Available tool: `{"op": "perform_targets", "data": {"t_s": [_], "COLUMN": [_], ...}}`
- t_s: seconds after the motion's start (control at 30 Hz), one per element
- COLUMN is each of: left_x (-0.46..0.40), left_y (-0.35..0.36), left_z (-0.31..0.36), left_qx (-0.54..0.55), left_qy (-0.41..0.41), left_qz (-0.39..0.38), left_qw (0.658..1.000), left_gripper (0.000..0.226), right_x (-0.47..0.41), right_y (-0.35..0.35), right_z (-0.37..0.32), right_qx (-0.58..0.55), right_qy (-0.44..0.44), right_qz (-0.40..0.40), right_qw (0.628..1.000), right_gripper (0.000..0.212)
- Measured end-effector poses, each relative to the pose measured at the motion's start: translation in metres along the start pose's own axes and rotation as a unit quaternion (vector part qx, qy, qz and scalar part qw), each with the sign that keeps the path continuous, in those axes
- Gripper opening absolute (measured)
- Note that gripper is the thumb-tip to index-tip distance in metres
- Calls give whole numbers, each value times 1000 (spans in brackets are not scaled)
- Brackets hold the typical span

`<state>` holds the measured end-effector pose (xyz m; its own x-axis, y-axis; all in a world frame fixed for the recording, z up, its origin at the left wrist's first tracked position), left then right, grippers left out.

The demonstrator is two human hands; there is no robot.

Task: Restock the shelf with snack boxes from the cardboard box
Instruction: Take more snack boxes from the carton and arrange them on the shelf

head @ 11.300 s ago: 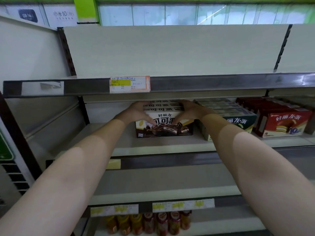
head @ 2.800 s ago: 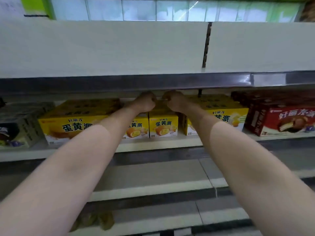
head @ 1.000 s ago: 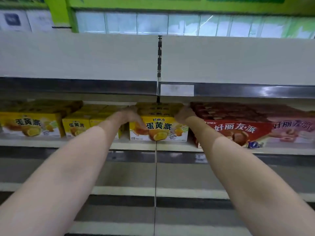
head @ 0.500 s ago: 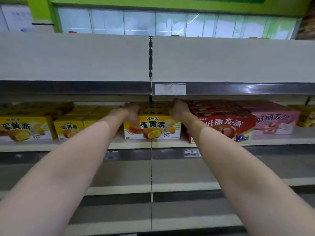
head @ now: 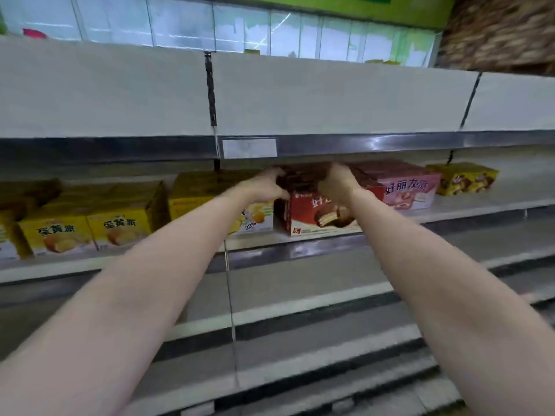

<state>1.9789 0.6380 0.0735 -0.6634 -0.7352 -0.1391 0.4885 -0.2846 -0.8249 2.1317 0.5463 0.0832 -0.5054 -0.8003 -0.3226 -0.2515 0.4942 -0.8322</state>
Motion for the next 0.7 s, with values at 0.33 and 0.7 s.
{"op": "perform_targets", "data": {"t_s": [0.33, 0.7], "left_x": [-51, -87], "left_y": [34, 56], "left_z": [46, 52], "left_qx": [-13, -61], "left_qy": [-5, -105], "left_qz": [6, 50], "left_qw": [1000, 991], "left_gripper": [50, 57], "right_x": [-88, -115], "right_y": [3, -5], "right_z": [110, 132], "right_qx": [1, 7], "right_qy": [19, -97], "right_qz": [-54, -96], "right_qw": [998, 991], "right_gripper": [62, 62]}}
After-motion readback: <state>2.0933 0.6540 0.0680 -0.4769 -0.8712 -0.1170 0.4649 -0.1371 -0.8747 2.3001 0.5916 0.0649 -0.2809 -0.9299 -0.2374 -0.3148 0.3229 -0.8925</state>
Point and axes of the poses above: each hand's wrist, its own x-axis away from the middle knuckle, its own y-axis out of the palm, z = x × y, the point moved 4 cm from there along -x, towards the middle knuckle
